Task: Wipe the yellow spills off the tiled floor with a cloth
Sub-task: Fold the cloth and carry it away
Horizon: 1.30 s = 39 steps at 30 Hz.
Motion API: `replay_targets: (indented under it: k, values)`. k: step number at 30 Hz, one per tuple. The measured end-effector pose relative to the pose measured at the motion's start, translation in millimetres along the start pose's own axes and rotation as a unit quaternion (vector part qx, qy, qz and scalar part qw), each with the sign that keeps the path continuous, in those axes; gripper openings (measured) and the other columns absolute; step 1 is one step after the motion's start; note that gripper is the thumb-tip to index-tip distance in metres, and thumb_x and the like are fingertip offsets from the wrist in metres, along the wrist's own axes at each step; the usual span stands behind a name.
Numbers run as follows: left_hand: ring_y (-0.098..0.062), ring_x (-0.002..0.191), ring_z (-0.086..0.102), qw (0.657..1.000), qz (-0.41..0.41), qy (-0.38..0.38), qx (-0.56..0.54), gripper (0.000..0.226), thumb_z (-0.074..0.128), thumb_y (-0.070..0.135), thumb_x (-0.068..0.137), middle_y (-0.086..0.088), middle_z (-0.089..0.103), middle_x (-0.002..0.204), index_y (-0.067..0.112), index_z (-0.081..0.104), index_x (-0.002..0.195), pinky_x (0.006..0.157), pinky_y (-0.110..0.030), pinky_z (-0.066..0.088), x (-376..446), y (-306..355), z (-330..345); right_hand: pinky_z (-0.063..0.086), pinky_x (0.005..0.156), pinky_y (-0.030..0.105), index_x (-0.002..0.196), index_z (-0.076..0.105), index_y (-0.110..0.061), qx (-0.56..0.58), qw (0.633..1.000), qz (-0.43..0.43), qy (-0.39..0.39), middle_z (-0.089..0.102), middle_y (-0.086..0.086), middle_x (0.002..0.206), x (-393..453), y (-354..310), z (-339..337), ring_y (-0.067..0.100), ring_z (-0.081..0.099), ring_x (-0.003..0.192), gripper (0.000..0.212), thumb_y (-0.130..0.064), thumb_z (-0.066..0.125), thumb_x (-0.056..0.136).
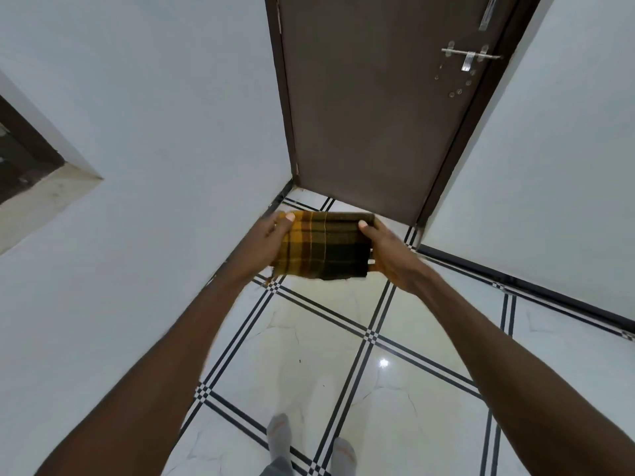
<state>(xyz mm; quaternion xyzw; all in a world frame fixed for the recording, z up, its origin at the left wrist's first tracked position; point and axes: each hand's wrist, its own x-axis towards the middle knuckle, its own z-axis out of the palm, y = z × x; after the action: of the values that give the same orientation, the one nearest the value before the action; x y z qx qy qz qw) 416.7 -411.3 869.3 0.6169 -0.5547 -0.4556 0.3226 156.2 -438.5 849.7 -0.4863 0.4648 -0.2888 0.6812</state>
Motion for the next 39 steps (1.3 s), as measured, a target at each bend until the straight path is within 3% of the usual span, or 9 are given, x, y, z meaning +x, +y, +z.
replay_targets:
  k: [4, 7, 11, 17, 24, 28, 30, 32, 39]
  values:
    - [-0.026, 0.114, 0.065, 0.987, -0.161, 0.015, -0.023, 0.048, 0.037, 0.057, 0.106, -0.004, 0.067, 0.112, 0.017, 0.061, 0.113, 0.103, -0.04, 0.05, -2, -42, 37, 0.052, 0.107, 0.051, 0.145, 0.039, -0.015, -0.068, 0.989, 0.128, -0.008, 0.058, 0.01, 0.139, 10, 43, 8, 0.026, 0.059, 0.123, 0.049, -0.045, 0.05, 0.107]
    - [-0.023, 0.099, 0.064, 0.966, -0.249, 0.014, -0.064, 0.057, 0.058, 0.065, 0.094, -0.007, 0.064, 0.099, 0.01, 0.063, 0.107, 0.108, -0.046, 0.052, -11, -60, 41, 0.06, 0.088, 0.037, 0.148, 0.033, -0.02, -0.036, 0.988, 0.15, -0.015, 0.058, 0.013, 0.135, 8, 58, 3, 0.023, 0.064, 0.115, 0.07, -0.03, 0.076, 0.094]
    - [-0.03, 0.116, 0.066, 0.974, -0.181, 0.022, -0.134, 0.1, 0.089, 0.055, 0.066, -0.015, 0.065, 0.125, 0.028, 0.039, 0.148, 0.107, -0.049, 0.053, -25, -60, 29, 0.063, 0.083, 0.03, 0.142, 0.052, -0.02, -0.109, 0.989, 0.078, -0.067, 0.063, 0.01, 0.128, 2, 52, -2, 0.028, 0.064, 0.121, 0.064, -0.01, 0.082, 0.086]
    - [-0.019, 0.115, 0.07, 0.998, -0.024, -0.054, -0.021, 0.052, 0.089, 0.019, 0.078, -0.002, 0.075, 0.118, 0.019, 0.069, 0.127, 0.096, -0.034, 0.059, -31, -34, 8, 0.053, 0.081, 0.023, 0.122, 0.068, -0.018, -0.322, 0.946, -0.029, -0.037, 0.067, -0.003, 0.118, 6, 9, 10, 0.015, 0.062, 0.111, 0.052, -0.012, 0.091, 0.076]
    - [-0.024, 0.115, 0.061, 0.984, 0.015, 0.098, 0.151, 0.024, 0.079, 0.026, 0.089, 0.001, 0.062, 0.106, 0.014, 0.079, 0.11, 0.102, -0.047, 0.054, -41, -46, 12, 0.043, 0.074, 0.015, 0.11, 0.078, -0.013, -0.45, 0.881, -0.135, 0.056, 0.063, -0.001, 0.104, 11, 15, 31, 0.014, 0.058, 0.102, 0.019, -0.021, 0.076, 0.093]
    - [-0.02, 0.114, 0.062, 0.995, -0.053, 0.089, -0.001, 0.037, 0.071, 0.037, 0.096, -0.002, 0.057, 0.127, 0.007, 0.07, 0.116, 0.087, -0.03, 0.061, -56, -58, 5, 0.044, 0.095, 0.02, 0.127, 0.07, -0.017, -0.24, 0.97, -0.027, 0.038, 0.059, -0.004, 0.136, 7, 41, 32, 0.013, 0.052, 0.124, 0.039, -0.034, 0.077, 0.092]
    - [-0.02, 0.105, 0.067, 0.989, -0.094, 0.082, -0.078, 0.036, 0.062, 0.041, 0.101, -0.006, 0.068, 0.113, 0.008, 0.069, 0.113, 0.082, -0.02, 0.06, -67, -69, 2, 0.05, 0.108, 0.037, 0.13, 0.067, -0.016, -0.078, 0.997, 0.021, -0.007, 0.067, 0.007, 0.134, 0, 57, 40, 0.024, 0.06, 0.128, 0.037, -0.03, 0.071, 0.096]
    - [-0.023, 0.106, 0.07, 0.975, -0.132, 0.109, -0.138, 0.04, 0.056, 0.047, 0.103, -0.006, 0.073, 0.105, 0.01, 0.07, 0.112, 0.098, -0.035, 0.06, -73, -86, -1, 0.058, 0.098, 0.041, 0.128, 0.065, -0.016, 0.01, 0.998, 0.053, -0.033, 0.071, 0.014, 0.126, -5, 64, 57, 0.032, 0.066, 0.122, 0.035, -0.03, 0.069, 0.096]
    - [-0.025, 0.112, 0.071, 0.888, -0.19, 0.262, -0.327, 0.053, 0.043, 0.05, 0.107, -0.013, 0.073, 0.125, 0.007, 0.065, 0.128, 0.105, -0.044, 0.055, -141, -143, -42, 0.061, 0.097, 0.044, 0.115, 0.069, -0.025, -0.025, 0.996, 0.059, -0.062, 0.074, 0.01, 0.122, -1, 76, 170, 0.027, 0.072, 0.113, 0.014, -0.028, 0.065, 0.102]
